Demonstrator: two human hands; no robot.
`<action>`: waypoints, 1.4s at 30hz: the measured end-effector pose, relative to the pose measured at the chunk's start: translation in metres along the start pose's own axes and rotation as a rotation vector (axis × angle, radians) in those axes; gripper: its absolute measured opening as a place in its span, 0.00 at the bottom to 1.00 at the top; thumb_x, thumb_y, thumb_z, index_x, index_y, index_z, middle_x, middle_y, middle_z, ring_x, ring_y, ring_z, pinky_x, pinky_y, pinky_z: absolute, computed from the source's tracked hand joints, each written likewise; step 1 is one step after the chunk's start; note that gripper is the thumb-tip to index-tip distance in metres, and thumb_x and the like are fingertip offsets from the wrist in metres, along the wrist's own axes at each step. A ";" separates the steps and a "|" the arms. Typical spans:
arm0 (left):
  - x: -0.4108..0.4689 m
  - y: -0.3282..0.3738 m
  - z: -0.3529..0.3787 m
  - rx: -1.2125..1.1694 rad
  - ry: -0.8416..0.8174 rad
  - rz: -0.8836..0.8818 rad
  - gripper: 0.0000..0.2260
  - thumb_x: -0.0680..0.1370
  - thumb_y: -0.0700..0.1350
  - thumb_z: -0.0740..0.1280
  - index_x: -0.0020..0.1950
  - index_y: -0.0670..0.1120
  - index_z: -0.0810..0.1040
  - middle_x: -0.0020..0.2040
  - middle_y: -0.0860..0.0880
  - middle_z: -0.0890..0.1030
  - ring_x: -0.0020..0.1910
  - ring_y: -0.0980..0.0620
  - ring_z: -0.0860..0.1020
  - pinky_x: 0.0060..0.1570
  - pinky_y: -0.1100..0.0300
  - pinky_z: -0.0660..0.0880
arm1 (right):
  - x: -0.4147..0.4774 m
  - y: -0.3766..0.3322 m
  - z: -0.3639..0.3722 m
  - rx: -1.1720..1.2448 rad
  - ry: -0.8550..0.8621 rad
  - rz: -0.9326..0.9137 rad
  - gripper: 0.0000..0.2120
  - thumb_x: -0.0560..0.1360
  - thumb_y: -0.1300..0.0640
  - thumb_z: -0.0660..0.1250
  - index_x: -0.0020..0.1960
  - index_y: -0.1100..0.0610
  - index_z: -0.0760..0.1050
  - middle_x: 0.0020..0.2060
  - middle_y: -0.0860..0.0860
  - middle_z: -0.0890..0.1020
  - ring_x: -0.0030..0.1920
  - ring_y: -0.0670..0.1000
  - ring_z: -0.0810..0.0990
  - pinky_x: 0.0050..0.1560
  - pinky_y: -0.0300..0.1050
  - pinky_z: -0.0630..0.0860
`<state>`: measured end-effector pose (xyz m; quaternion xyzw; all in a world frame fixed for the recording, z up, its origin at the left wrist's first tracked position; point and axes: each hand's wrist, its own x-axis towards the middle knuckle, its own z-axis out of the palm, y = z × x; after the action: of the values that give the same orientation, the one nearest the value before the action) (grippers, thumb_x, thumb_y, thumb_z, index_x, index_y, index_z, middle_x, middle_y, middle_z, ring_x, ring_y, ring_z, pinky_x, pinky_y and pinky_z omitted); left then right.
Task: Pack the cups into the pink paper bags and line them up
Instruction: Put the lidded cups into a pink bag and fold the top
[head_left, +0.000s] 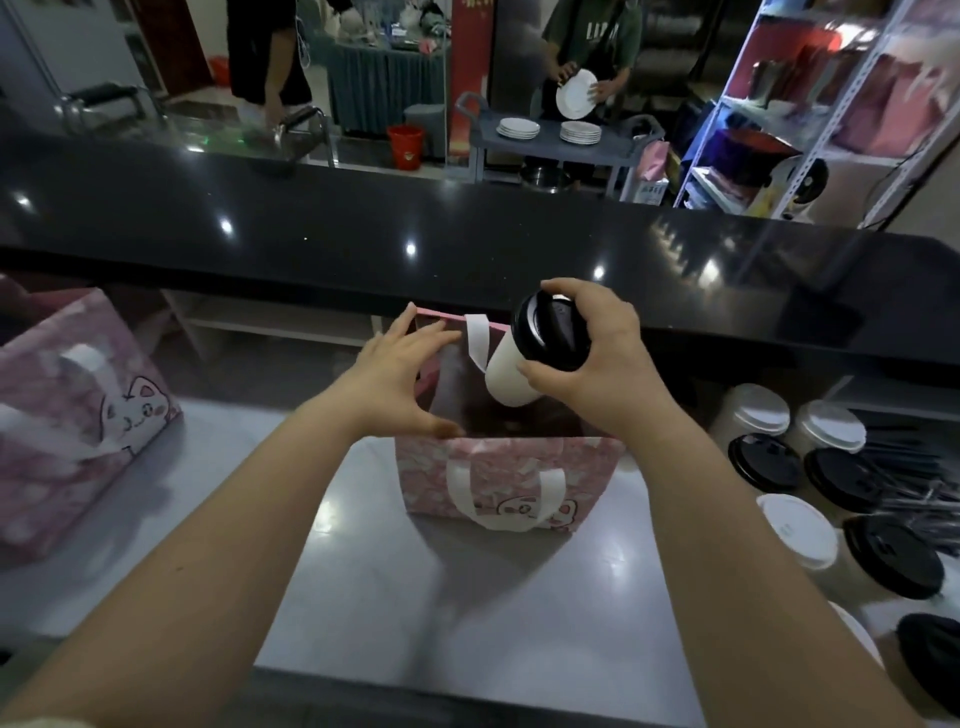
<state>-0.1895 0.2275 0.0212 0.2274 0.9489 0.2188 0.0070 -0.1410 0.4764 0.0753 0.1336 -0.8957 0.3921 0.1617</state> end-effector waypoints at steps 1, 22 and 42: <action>0.000 0.002 0.002 0.000 -0.026 0.003 0.52 0.62 0.65 0.76 0.78 0.59 0.51 0.80 0.56 0.47 0.76 0.55 0.33 0.76 0.41 0.42 | -0.002 -0.001 0.000 -0.001 0.009 0.000 0.34 0.66 0.53 0.77 0.68 0.43 0.66 0.61 0.38 0.68 0.64 0.45 0.63 0.65 0.44 0.66; -0.023 0.016 0.030 0.159 -0.198 0.026 0.63 0.63 0.66 0.76 0.76 0.55 0.29 0.74 0.55 0.24 0.70 0.49 0.20 0.72 0.39 0.32 | -0.035 0.017 0.033 -0.249 -0.277 -0.019 0.37 0.65 0.51 0.76 0.70 0.40 0.65 0.66 0.37 0.65 0.64 0.44 0.60 0.64 0.42 0.62; -0.036 0.014 0.018 0.190 -0.266 0.014 0.66 0.60 0.62 0.79 0.74 0.58 0.26 0.73 0.57 0.23 0.69 0.48 0.19 0.70 0.42 0.30 | -0.040 0.018 0.064 -0.503 -0.573 0.142 0.38 0.66 0.53 0.75 0.72 0.42 0.62 0.66 0.46 0.65 0.64 0.53 0.64 0.62 0.50 0.71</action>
<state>-0.1494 0.2303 0.0072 0.2604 0.9545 0.0960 0.1093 -0.1232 0.4448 0.0071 0.1315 -0.9798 0.1172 -0.0952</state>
